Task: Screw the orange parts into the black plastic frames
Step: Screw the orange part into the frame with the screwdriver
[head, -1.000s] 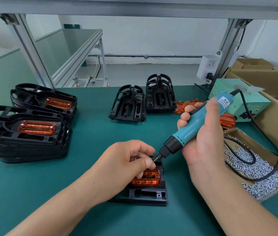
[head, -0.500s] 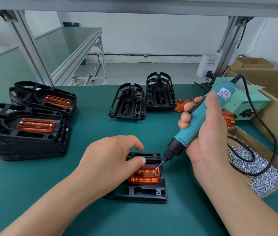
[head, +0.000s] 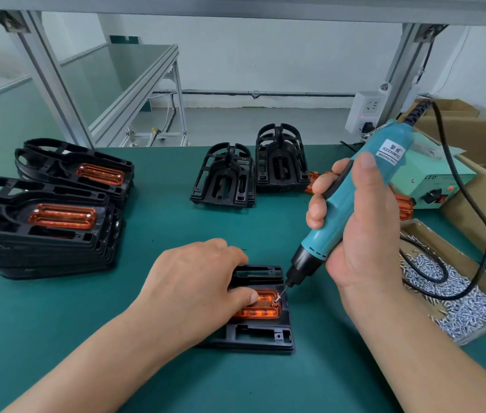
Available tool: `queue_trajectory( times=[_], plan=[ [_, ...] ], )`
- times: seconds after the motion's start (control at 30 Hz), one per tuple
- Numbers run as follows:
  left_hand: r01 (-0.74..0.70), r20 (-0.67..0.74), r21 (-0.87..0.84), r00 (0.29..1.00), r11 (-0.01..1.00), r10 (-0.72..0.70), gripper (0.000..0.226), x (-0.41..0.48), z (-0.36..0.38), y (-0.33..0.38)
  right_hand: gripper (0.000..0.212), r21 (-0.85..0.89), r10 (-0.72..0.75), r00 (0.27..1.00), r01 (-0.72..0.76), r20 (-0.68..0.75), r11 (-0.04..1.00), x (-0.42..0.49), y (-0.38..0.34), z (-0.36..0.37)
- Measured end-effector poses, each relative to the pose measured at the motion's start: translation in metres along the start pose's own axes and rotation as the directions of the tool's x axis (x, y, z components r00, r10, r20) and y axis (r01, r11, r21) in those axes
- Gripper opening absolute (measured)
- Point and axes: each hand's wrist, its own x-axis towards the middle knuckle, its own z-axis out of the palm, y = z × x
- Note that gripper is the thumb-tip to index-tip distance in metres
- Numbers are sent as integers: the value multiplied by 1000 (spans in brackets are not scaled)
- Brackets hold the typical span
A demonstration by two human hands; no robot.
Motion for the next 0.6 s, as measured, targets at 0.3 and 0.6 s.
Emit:
queue_trajectory(
  times=[0.3, 0.6],
  plan=[
    [11, 12, -28, 1000, 1000, -11, 52, 0, 3, -1, 32, 6, -70, 981, 70, 182, 998, -8, -4, 6],
    [32, 38, -25, 999, 999, -31, 48, 0, 3, 0, 44, 42, -124, 822, 122, 556, 992, -24, -6, 15]
  ],
)
